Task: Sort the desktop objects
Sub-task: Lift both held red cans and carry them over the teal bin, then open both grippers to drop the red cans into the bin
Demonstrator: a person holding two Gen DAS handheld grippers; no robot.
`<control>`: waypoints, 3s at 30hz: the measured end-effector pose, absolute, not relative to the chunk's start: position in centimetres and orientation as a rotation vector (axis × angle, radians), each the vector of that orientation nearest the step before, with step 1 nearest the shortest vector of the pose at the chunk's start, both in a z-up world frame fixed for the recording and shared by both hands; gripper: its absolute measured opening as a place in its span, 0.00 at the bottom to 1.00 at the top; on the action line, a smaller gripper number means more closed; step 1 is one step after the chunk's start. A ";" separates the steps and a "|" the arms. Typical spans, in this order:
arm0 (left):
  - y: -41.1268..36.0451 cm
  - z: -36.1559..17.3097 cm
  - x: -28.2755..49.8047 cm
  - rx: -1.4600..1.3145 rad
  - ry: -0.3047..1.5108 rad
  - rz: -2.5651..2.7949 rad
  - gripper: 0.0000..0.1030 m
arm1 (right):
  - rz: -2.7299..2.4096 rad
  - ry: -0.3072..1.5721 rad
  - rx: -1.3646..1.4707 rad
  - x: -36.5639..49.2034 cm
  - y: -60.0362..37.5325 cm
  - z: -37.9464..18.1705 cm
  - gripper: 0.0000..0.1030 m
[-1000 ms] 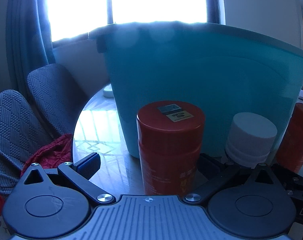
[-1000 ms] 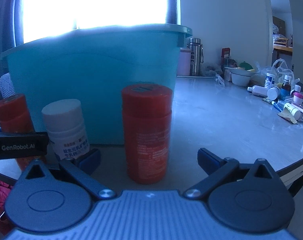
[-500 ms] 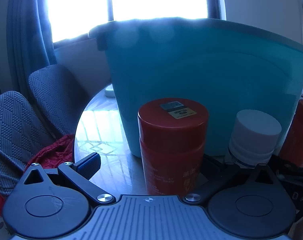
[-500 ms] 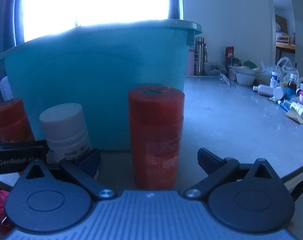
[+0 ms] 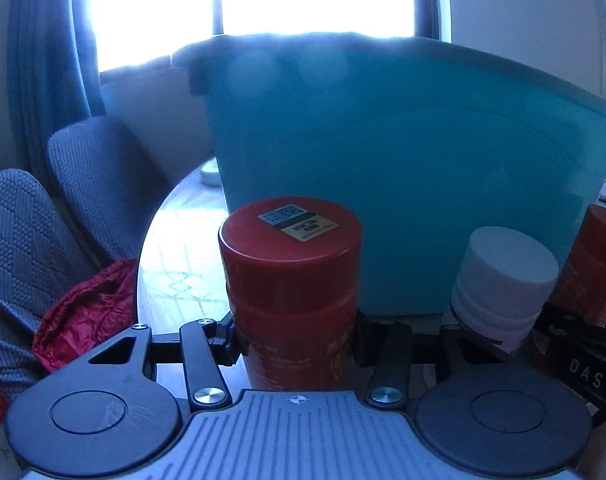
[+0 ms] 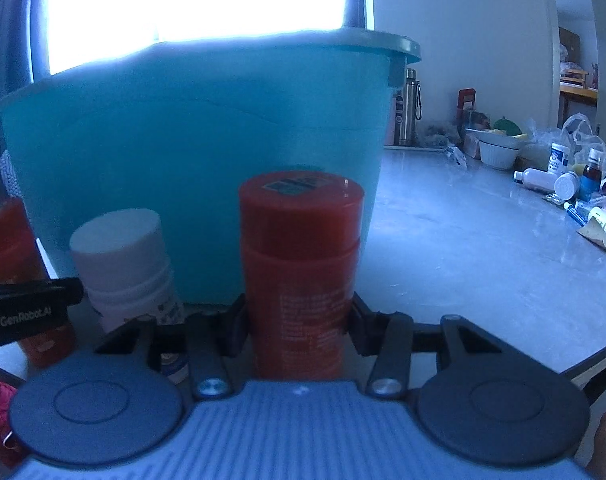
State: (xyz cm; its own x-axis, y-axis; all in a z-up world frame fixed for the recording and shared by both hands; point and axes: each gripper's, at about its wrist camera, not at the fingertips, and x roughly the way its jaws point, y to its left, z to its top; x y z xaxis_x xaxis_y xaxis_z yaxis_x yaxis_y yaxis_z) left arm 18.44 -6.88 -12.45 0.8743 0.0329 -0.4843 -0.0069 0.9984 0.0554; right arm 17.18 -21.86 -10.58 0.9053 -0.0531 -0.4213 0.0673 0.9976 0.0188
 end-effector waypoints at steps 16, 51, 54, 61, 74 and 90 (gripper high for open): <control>-6.2 -3.3 15.2 0.068 0.539 0.011 0.48 | -0.050 0.475 0.021 13.3 -21.9 -2.5 0.48; -11.0 6.3 29.4 0.062 0.626 -0.088 0.48 | -0.026 0.563 -0.001 28.6 -23.4 5.8 0.48; -11.4 4.6 30.8 0.080 0.671 -0.101 0.48 | -0.043 0.618 -0.012 30.1 -23.2 4.2 0.48; -11.1 3.0 32.4 0.096 0.747 -0.099 0.51 | -0.056 0.697 -0.022 31.3 -22.5 2.6 0.48; -10.6 4.3 31.9 0.098 0.698 -0.079 0.86 | -0.077 0.685 -0.032 30.5 -22.0 3.6 0.66; -8.7 7.4 21.8 0.076 0.608 -0.019 0.86 | -0.068 0.564 -0.047 23.0 -21.8 6.1 0.76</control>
State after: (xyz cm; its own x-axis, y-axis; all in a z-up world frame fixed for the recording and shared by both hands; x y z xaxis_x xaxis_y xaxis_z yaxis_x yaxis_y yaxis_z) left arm 21.78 -8.73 7.40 0.8208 0.0047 -0.5712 0.0403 0.9970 0.0660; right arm 23.03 -21.85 6.14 0.8428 -0.0769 -0.5328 0.0509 0.9967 -0.0635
